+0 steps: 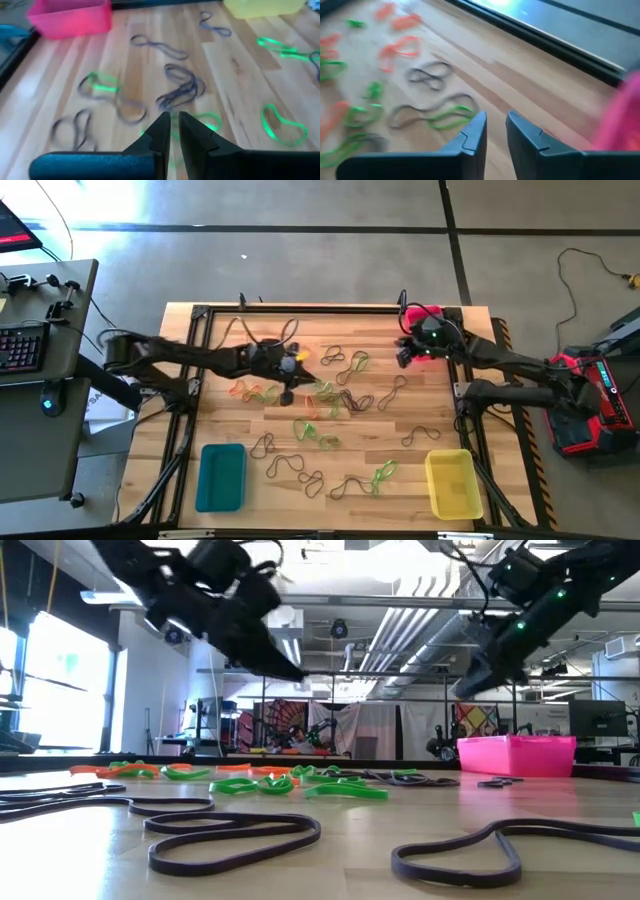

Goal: Sort rubber bands into baskets
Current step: Put the orange rubber band into the red bin

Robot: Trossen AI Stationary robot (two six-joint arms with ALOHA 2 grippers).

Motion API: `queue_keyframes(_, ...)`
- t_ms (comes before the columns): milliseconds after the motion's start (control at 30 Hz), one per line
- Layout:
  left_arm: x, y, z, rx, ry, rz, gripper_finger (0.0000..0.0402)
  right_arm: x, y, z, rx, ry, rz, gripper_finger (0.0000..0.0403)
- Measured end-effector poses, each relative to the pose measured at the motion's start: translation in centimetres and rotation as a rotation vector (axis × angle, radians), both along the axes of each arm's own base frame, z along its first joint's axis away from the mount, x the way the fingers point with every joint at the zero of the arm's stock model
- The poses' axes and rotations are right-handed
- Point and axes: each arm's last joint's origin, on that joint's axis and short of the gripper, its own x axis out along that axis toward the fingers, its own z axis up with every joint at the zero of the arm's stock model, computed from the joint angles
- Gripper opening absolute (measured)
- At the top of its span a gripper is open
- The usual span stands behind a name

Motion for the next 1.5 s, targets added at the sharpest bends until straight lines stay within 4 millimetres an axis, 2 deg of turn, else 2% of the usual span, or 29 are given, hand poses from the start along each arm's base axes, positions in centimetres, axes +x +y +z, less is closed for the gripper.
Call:
queue_keyframes(200,-4.3,-0.9,1.0,-0.042,0.174,0.141,0.0028,1.6,0.6,0.4,-0.053,-0.071,0.101,0.0060)
queue_keyframes(433,-9.1,-1.7,-0.3,-0.121,0.482,0.432,0.0028,2.9,1.3,0.5,-0.113,-0.093,0.177,0.0060)
queue_keyframes(567,-10.9,-1.9,-1.3,-0.176,0.679,0.555,0.0033,3.2,1.3,0.3,-0.144,-0.064,0.156,0.0060)
queue_keyframes(767,-10.9,-1.8,-2.0,-0.199,0.738,0.615,0.0066,3.6,1.2,0.1,-0.157,-0.062,0.162,0.0060)
queue_keyframes(1100,-11.2,-0.5,-3.6,-0.247,0.875,0.767,0.0129,3.6,1.2,0.1,-0.156,-0.061,0.163,0.0060)
queue_keyframes(1500,-10.7,-0.3,-5.4,-0.238,0.988,0.761,0.0126,3.6,1.2,0.1,-0.155,-0.063,0.164,0.0060)
